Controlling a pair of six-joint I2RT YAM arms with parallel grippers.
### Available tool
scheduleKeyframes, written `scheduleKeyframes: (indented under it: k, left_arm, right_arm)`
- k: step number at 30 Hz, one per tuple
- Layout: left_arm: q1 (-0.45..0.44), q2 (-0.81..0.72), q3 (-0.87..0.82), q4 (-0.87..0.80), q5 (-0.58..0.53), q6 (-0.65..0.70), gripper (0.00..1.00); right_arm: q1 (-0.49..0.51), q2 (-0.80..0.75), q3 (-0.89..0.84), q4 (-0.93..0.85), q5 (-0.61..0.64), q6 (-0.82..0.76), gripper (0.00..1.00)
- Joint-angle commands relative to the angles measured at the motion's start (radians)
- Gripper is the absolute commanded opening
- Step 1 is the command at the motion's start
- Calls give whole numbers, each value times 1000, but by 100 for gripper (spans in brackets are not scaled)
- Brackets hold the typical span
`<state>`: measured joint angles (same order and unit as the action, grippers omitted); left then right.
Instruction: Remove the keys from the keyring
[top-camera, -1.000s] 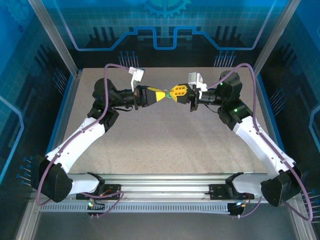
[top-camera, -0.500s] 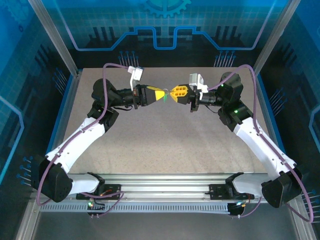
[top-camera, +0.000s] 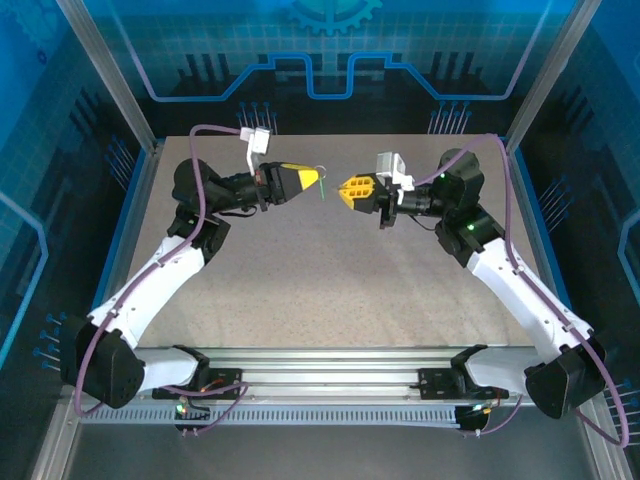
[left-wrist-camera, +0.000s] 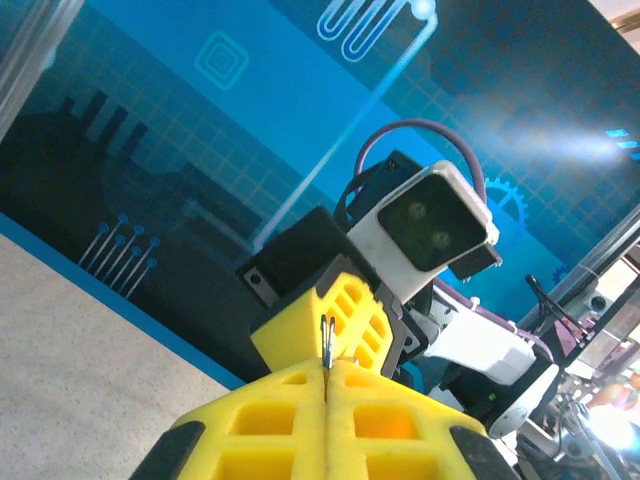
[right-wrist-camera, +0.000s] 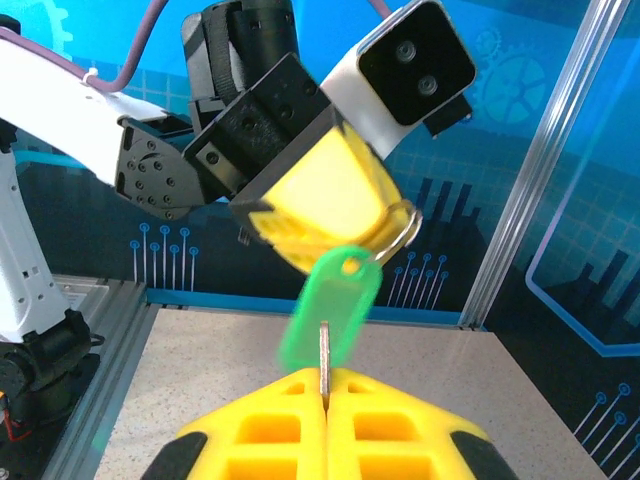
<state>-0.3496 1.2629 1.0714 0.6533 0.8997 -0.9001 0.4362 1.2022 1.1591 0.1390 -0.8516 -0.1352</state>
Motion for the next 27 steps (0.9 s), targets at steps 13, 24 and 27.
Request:
scheduleKeyframes:
  k: [13,24,27]
  left_arm:
    - [14,-144,-60,-396,-209,268,1]
    - [15,-177,-213,-715,-610,432,2]
    - [15,-141,-274,-694,-689,417,3]
  right_arm:
    - [7,-90,-98,16,250,118,0]
    - [-70,-151,-342,27,497,253,0]
    - [-81,-132,-396,61,545,290,0]
